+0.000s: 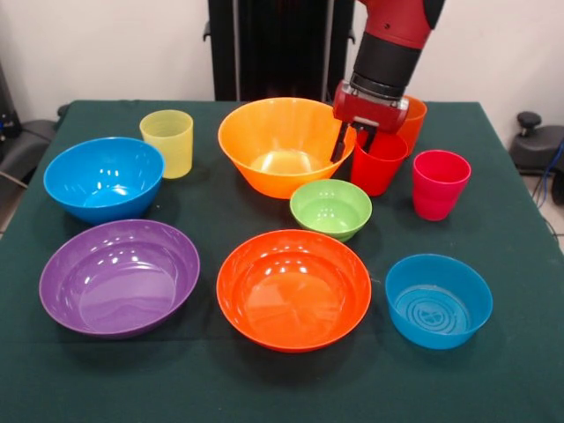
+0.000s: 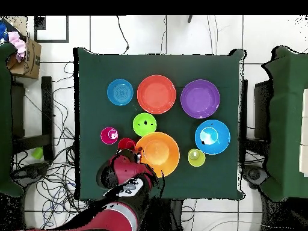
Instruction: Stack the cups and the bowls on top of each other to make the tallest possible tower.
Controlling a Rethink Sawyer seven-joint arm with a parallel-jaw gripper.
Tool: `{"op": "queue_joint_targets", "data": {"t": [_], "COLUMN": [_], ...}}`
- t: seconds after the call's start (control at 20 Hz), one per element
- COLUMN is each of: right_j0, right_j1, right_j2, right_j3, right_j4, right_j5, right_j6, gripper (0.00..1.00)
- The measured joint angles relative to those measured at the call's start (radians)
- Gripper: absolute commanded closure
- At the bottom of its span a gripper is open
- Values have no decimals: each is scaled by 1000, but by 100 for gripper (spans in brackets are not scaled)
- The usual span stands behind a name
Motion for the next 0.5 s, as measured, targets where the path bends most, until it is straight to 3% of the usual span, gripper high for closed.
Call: {"op": "queue_joint_targets", "data": {"t": [0.35, 0.5], "right_j0": [-6, -18], "right_j1": [-9, -56], "right_j2": [7, 20], "right_j3": [11, 50], "right_j4": [0, 0], "right_j5": [-3, 6], "right_j6": [0, 0], "gripper": [100, 100]}}
